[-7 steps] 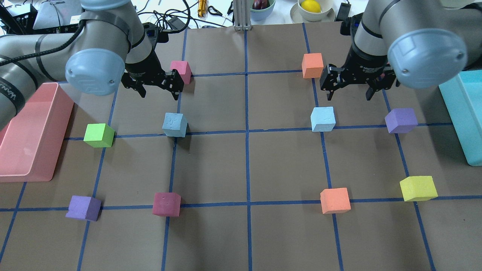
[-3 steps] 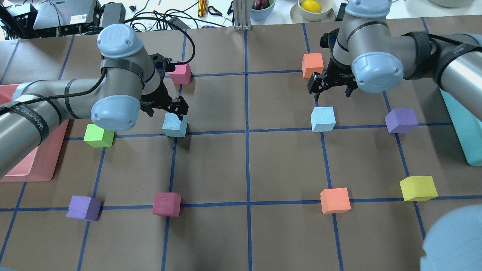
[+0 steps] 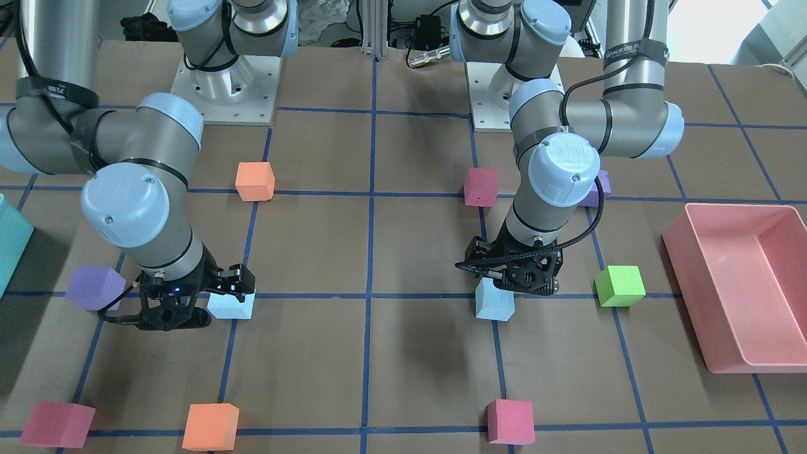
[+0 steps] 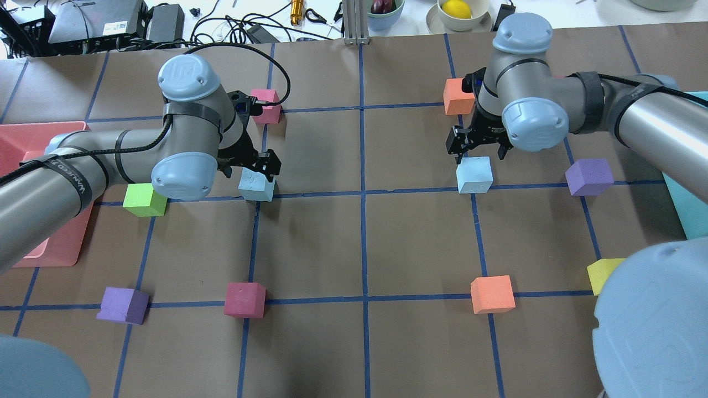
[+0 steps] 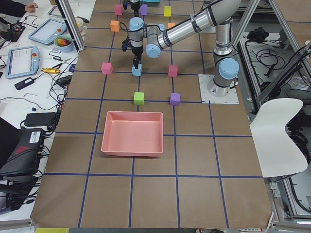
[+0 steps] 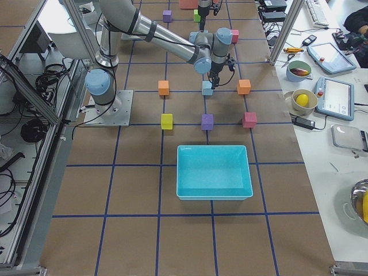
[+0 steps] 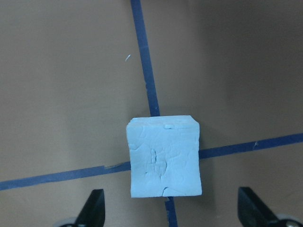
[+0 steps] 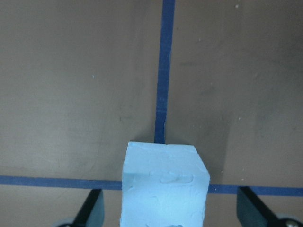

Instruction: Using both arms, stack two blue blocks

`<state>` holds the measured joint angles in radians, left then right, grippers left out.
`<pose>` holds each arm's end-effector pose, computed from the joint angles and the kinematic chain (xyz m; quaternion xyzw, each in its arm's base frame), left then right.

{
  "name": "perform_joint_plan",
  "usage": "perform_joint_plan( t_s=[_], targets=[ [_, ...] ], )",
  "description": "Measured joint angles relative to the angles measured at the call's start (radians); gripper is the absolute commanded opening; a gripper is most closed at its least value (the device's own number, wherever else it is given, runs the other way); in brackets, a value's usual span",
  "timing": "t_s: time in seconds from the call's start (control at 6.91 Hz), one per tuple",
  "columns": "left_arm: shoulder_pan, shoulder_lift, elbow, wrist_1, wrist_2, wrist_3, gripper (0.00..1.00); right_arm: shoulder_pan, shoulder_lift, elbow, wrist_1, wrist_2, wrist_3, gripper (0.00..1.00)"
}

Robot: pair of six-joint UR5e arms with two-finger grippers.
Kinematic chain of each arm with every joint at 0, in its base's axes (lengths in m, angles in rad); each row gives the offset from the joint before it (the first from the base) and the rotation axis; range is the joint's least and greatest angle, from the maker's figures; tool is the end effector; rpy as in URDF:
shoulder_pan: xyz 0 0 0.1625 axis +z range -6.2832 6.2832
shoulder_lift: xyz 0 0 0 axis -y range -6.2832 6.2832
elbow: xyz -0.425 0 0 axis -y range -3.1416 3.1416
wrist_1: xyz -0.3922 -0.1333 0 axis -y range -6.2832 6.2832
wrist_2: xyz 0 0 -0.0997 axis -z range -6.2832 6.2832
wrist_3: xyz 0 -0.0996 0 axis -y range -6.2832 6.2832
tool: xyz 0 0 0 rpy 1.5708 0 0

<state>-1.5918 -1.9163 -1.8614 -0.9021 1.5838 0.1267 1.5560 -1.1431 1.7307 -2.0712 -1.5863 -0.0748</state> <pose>-0.1438 -0.5594 0.2331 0.0737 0.9971 -0.0159 0.0074 0.1230 -0.5952 0.2239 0.0303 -0.9986 -0.0439 0.0058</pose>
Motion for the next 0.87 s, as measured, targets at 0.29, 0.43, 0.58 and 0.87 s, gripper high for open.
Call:
perform_joint_plan(
  t_s=[0.29, 0.43, 0.58, 0.87],
  targets=[
    [0.000, -0.032, 0.001, 0.029, -0.004, -0.009, 1.00, 0.000, 0.006, 0.059, -0.047, 0.002, 0.005, 0.31],
    [0.000, -0.040, 0.001, 0.035, -0.005, -0.010, 1.00, -0.001, 0.007, 0.063, -0.058, 0.003, 0.008, 0.00],
    [-0.001, -0.045, 0.001, 0.037, -0.005, -0.010, 1.00, -0.002, 0.007, 0.062, -0.062, 0.004, 0.010, 0.00],
    [-0.001, -0.055, 0.000, 0.051, -0.005, -0.011, 1.00, 0.004, -0.007, 0.046, -0.049, 0.006, 0.044, 0.00]
  ],
)
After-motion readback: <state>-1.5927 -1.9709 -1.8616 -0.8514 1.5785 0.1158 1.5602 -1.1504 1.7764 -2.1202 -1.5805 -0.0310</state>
